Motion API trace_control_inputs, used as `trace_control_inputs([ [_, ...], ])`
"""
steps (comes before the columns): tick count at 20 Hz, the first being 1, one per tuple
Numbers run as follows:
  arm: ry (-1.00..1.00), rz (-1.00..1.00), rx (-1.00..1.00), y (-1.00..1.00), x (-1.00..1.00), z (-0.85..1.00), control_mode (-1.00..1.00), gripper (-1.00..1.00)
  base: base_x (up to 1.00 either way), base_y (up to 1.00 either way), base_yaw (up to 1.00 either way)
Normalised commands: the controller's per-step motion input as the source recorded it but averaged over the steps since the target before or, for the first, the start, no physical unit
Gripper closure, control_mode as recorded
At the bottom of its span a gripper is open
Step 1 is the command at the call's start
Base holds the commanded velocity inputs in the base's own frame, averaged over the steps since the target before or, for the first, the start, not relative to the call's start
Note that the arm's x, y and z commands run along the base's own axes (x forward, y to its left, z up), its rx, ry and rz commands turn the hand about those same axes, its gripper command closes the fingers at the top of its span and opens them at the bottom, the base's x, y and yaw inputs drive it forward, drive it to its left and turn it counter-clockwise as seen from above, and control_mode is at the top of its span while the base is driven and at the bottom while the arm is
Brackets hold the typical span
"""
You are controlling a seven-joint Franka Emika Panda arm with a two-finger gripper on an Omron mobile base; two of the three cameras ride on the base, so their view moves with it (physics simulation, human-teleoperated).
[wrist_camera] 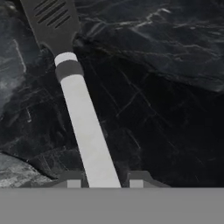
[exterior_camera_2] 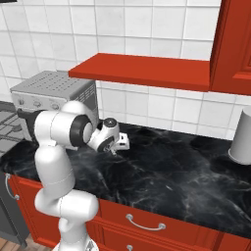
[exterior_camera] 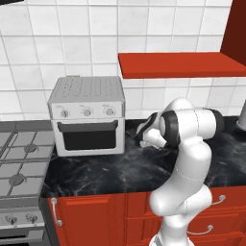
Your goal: Put the bell pepper and bell pepper in the pot. Retrieve the spatula and lightly stir the vegetables in the pot.
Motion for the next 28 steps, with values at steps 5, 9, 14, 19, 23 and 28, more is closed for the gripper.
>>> trace_control_inputs([
  [5, 0.02, 0.0, -0.02, -0.25, -0.6, -0.55, -1.0, 1.0, 0.0, 0.0, 0.0],
  [9, 0.0, 0.0, 0.0, -0.22, -0.84, -0.2, -1.0, 1.0, 0.0, 0.0, 0.0],
  [14, -0.03, 0.01, 0.0, -0.28, -0.92, 0.31, -1.0, 1.0, 0.0, 0.0, 0.0],
  [19, 0.07, -0.13, 0.01, 0.04, -0.48, 0.87, -1.0, 1.0, 0.0, 0.0, 0.0],
  [23, 0.05, -0.29, 0.19, 0.05, -0.53, 0.94, -1.0, 1.0, 0.0, 0.0, 0.0],
  [28, 0.11, -0.19, 0.26, 0.12, -0.45, 0.95, -1.0, 1.0, 0.0, 0.0, 0.0],
])
